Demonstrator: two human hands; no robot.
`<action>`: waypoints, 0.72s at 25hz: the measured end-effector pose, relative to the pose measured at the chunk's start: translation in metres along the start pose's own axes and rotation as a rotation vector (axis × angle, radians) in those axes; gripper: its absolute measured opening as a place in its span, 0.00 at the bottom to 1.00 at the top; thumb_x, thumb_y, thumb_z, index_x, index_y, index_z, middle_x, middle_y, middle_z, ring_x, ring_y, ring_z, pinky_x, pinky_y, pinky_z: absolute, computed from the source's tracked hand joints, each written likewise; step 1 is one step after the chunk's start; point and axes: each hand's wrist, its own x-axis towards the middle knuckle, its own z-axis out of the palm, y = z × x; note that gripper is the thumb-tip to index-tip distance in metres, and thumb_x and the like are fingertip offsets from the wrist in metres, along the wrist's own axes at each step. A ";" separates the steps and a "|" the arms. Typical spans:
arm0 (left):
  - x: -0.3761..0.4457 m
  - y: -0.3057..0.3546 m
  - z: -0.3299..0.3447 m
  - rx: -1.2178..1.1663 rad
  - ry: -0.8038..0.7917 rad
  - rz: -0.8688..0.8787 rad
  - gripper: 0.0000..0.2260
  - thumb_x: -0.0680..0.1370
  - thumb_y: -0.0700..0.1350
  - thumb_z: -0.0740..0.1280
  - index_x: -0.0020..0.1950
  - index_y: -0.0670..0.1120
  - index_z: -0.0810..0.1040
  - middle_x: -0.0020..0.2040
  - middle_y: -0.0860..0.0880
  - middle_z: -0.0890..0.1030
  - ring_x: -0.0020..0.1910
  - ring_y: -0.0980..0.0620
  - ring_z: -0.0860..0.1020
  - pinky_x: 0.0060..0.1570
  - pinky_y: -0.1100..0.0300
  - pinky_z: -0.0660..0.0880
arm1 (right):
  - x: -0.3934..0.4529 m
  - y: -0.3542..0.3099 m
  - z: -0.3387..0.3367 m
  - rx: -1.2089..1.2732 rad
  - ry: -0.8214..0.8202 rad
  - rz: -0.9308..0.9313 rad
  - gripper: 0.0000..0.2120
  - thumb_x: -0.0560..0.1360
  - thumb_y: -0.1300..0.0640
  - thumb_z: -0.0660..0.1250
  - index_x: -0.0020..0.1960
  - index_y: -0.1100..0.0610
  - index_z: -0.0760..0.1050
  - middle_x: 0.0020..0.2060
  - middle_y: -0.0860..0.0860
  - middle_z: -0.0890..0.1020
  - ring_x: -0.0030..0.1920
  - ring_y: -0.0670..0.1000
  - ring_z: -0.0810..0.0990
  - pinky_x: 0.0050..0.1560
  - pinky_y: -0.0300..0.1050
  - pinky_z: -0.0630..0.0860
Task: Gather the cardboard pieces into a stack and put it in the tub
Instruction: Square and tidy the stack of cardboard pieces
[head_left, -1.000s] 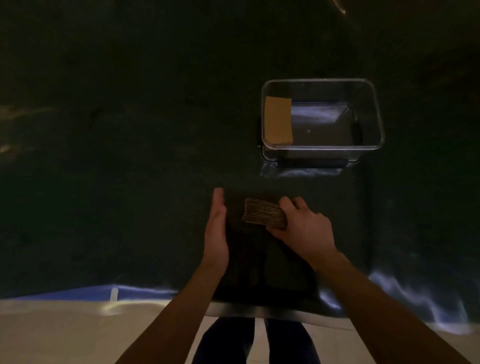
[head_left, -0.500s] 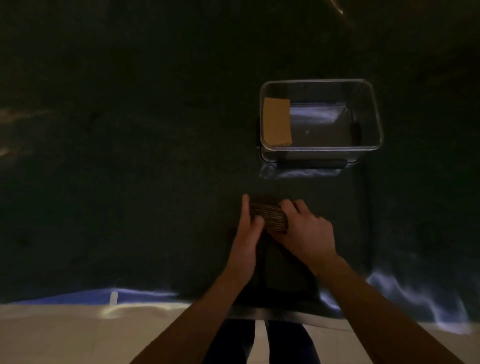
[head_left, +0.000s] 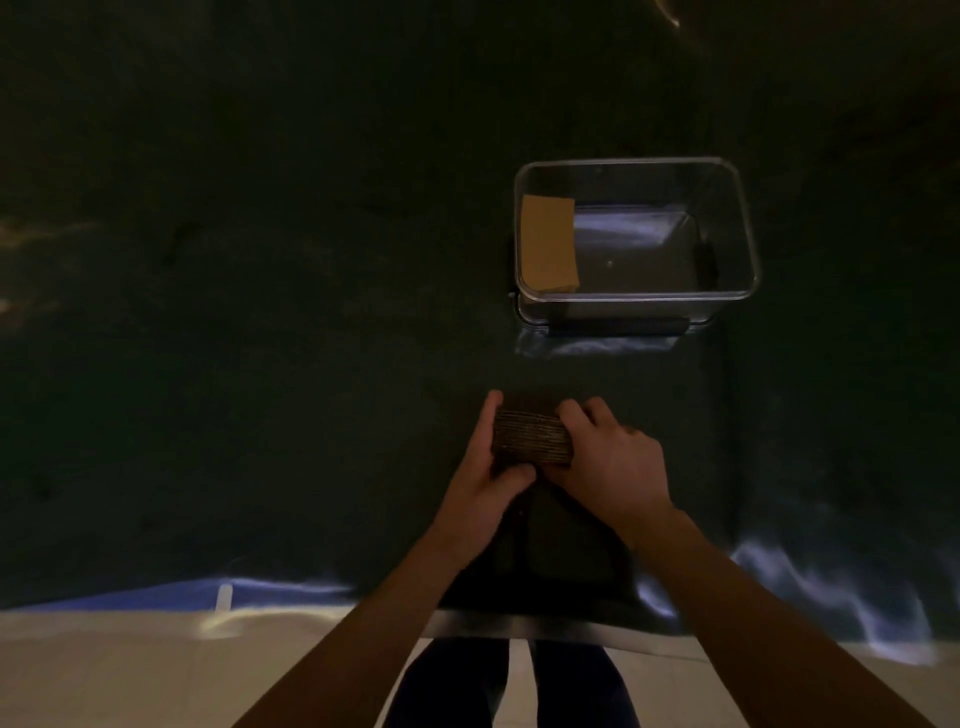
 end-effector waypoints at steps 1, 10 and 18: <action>0.004 -0.001 -0.007 0.152 -0.002 0.034 0.42 0.74 0.35 0.68 0.79 0.57 0.49 0.75 0.57 0.63 0.71 0.62 0.67 0.69 0.61 0.66 | 0.001 -0.001 -0.001 0.006 -0.009 -0.006 0.27 0.71 0.37 0.67 0.64 0.49 0.67 0.58 0.52 0.76 0.45 0.54 0.82 0.36 0.45 0.75; 0.033 0.017 0.000 0.710 0.172 0.115 0.23 0.67 0.39 0.73 0.56 0.55 0.69 0.54 0.53 0.70 0.52 0.56 0.73 0.51 0.58 0.74 | 0.000 -0.001 -0.006 0.057 -0.040 0.015 0.28 0.70 0.39 0.67 0.67 0.46 0.65 0.61 0.50 0.74 0.51 0.54 0.82 0.44 0.48 0.77; 0.036 0.017 0.001 0.731 0.183 0.118 0.22 0.68 0.42 0.73 0.54 0.57 0.67 0.55 0.52 0.70 0.50 0.58 0.72 0.48 0.57 0.74 | -0.054 0.045 -0.014 1.400 0.364 0.487 0.42 0.74 0.55 0.70 0.78 0.37 0.49 0.77 0.46 0.61 0.73 0.48 0.65 0.71 0.53 0.66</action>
